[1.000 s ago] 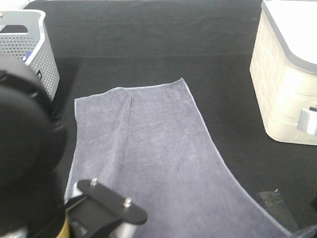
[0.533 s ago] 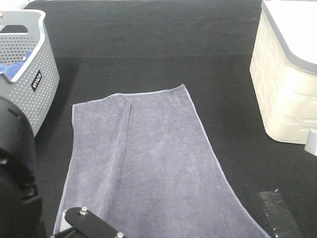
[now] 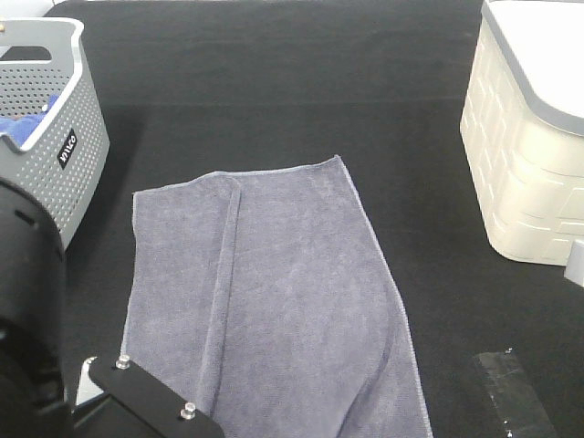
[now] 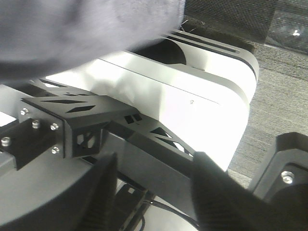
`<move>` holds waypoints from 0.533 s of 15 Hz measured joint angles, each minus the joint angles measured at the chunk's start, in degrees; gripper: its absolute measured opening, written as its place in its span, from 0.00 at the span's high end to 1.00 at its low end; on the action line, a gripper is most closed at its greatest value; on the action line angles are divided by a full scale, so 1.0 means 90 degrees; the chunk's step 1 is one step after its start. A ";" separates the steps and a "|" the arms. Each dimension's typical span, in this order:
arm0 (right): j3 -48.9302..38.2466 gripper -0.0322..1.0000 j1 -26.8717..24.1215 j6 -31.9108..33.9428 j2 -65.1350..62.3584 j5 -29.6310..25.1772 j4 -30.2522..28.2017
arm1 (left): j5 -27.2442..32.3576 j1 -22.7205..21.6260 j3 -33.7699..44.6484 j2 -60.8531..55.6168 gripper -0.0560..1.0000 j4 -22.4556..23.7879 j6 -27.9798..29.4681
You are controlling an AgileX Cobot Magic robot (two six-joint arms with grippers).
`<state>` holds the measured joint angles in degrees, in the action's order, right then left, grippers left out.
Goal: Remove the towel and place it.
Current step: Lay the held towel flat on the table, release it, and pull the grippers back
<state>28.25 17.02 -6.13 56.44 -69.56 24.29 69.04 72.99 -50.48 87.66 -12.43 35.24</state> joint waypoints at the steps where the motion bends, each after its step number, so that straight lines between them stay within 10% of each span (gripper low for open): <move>1: 0.0000 0.50 0.0000 0.0000 0.0000 0.0000 0.0013 | 0.0000 0.0000 0.0000 0.0000 0.37 0.0000 0.0000; 2: 0.0000 0.47 0.0000 0.0000 0.0000 0.0000 0.0064 | 0.0006 0.0000 0.0000 0.0000 0.19 0.0032 0.0000; 8: 0.0076 0.41 0.0000 0.0000 0.0000 0.0216 0.0045 | 0.0032 0.0000 -0.0414 0.0000 0.13 0.1210 0.0000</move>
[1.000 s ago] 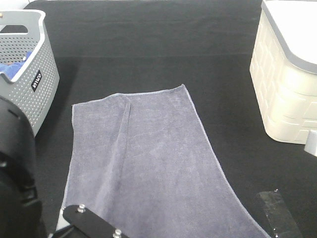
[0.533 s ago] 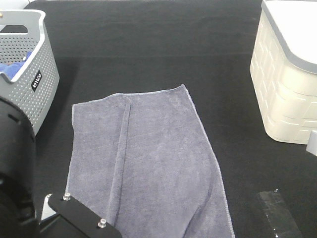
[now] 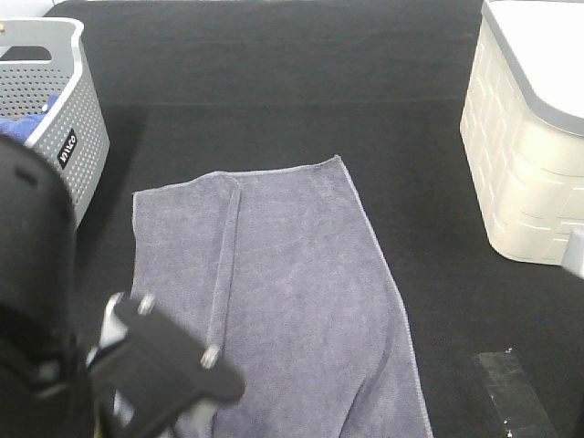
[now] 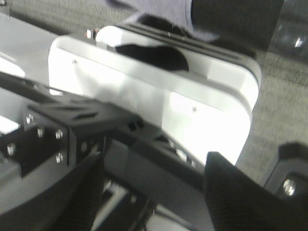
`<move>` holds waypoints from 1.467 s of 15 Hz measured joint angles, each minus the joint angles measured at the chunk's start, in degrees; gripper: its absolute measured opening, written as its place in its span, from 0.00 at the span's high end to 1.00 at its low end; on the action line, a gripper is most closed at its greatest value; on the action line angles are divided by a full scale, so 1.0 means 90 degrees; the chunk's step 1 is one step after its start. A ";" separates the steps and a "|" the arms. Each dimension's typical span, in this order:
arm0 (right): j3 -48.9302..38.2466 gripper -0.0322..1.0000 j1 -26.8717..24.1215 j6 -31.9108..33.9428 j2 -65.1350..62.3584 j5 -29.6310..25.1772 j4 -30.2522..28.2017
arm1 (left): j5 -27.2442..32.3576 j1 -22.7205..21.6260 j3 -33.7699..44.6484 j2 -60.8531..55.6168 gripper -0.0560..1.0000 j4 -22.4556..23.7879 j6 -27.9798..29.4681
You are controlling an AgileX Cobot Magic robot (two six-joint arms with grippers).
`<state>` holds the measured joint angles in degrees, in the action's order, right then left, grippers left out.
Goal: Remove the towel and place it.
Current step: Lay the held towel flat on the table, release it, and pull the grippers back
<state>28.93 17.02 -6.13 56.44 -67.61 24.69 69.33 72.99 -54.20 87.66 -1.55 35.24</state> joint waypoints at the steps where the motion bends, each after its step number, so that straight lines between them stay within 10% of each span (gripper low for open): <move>1: 0.0166 0.41 0.0000 0.0000 0.0000 0.0140 -0.0038 | 0.0006 0.0000 -0.0216 0.0000 0.13 0.0458 0.0006; 6: 0.1509 0.41 0.0000 -0.0006 0.0458 0.0643 -0.0337 | -0.0019 -0.0197 -0.1038 0.0000 0.13 0.1617 0.0108; 9: 0.2757 0.41 0.0000 -0.0025 0.1464 0.0707 -0.0758 | -0.0700 -0.1362 -0.1210 0.0000 0.16 0.2165 0.0108; 16: 0.5144 0.41 0.0000 -0.0070 0.3578 0.0968 -0.0770 | -0.3272 -0.4004 -0.1324 0.0318 0.22 0.2133 -0.0299; 22: 0.7366 0.41 0.0000 -0.0070 0.5545 0.0968 -0.0770 | -0.3037 -0.4813 -0.3075 0.2324 0.24 0.1592 -0.0942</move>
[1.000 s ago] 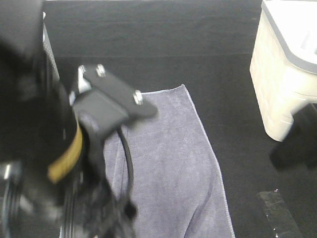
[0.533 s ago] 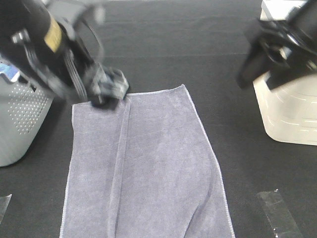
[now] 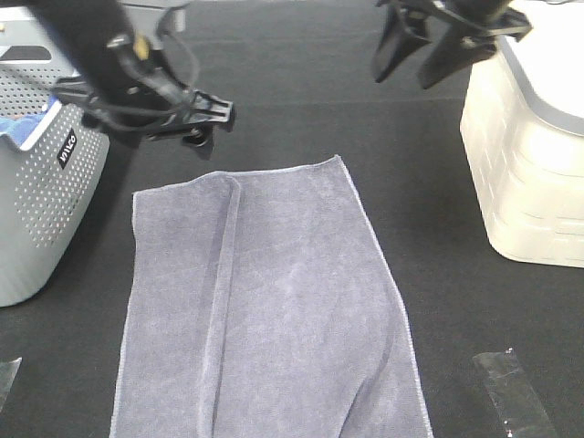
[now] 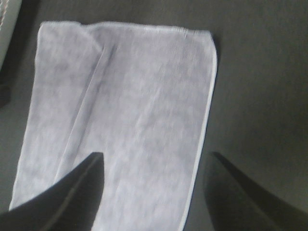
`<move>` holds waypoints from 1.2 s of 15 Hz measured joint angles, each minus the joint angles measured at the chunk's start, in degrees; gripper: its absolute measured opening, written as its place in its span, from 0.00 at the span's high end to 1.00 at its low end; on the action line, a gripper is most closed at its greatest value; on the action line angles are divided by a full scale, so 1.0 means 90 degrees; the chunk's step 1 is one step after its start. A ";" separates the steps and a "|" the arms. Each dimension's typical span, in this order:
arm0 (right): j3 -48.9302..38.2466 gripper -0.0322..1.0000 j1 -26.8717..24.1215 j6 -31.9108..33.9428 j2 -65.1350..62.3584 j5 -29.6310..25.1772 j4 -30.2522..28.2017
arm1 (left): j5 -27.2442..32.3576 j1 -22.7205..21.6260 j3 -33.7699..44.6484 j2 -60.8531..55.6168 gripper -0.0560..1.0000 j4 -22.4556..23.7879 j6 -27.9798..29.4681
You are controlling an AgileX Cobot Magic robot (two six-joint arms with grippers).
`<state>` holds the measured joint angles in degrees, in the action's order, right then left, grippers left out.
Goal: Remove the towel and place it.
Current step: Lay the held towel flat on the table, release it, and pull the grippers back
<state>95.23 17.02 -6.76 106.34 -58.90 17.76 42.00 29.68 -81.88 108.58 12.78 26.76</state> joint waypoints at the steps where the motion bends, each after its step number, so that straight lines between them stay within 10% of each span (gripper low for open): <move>1: 0.0267 0.41 0.0000 0.0000 0.0312 -0.0006 0.0000 | 0.0331 -0.0032 -0.0452 0.0350 0.24 -0.0006 -0.0019; 7: 0.0828 0.41 0.0000 0.0000 0.1184 -0.0134 0.0000 | 0.2273 -0.0363 -0.2496 0.2094 0.24 -0.0210 -0.0019; 18: 0.0847 0.41 0.0000 -0.0013 0.1184 -0.0159 0.0000 | 0.1884 -0.1095 -0.2617 0.2699 0.26 -0.0847 0.0127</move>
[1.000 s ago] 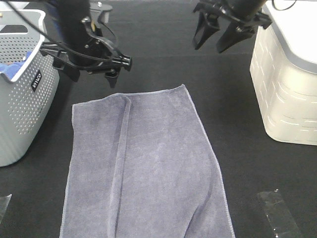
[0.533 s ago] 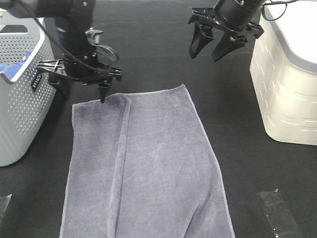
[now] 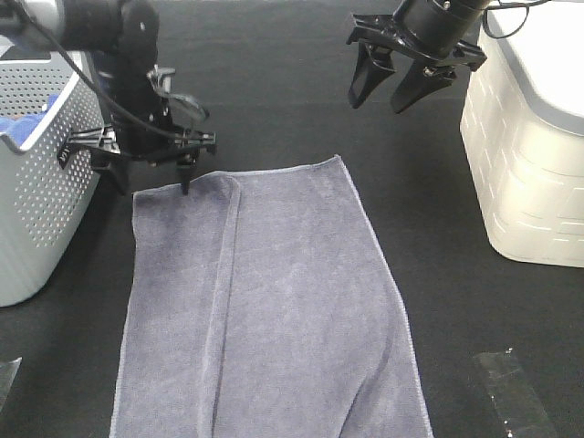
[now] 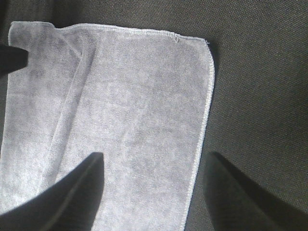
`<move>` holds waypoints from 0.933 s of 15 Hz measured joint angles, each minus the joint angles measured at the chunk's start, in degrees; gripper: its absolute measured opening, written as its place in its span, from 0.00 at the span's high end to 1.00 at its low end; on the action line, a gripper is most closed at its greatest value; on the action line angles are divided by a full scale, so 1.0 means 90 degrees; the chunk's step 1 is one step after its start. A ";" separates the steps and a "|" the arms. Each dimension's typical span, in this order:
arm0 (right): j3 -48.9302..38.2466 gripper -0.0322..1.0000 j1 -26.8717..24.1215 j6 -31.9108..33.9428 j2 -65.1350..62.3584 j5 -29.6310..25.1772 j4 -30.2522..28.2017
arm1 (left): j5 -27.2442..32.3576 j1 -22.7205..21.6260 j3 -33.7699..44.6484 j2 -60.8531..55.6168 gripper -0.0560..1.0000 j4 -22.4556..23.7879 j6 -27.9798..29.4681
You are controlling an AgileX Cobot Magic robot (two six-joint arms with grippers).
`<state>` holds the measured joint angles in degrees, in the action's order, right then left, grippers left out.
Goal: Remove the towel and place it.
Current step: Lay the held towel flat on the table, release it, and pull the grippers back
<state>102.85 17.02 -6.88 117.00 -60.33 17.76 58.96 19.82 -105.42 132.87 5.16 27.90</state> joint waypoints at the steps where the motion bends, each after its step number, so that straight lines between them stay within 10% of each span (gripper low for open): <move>1: 0.0000 0.41 0.0000 0.0000 0.0000 0.0000 0.0000 | 0.0000 0.0000 0.0000 0.0070 0.26 0.0102 0.0000; 14: 0.0000 0.41 0.0000 -0.0032 0.0000 -0.0006 0.0000 | -0.0331 -0.0191 -0.0076 0.0522 0.37 0.0350 0.0000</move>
<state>102.85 17.02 -7.16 117.00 -60.39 17.76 55.98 18.11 -106.11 137.57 8.31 27.90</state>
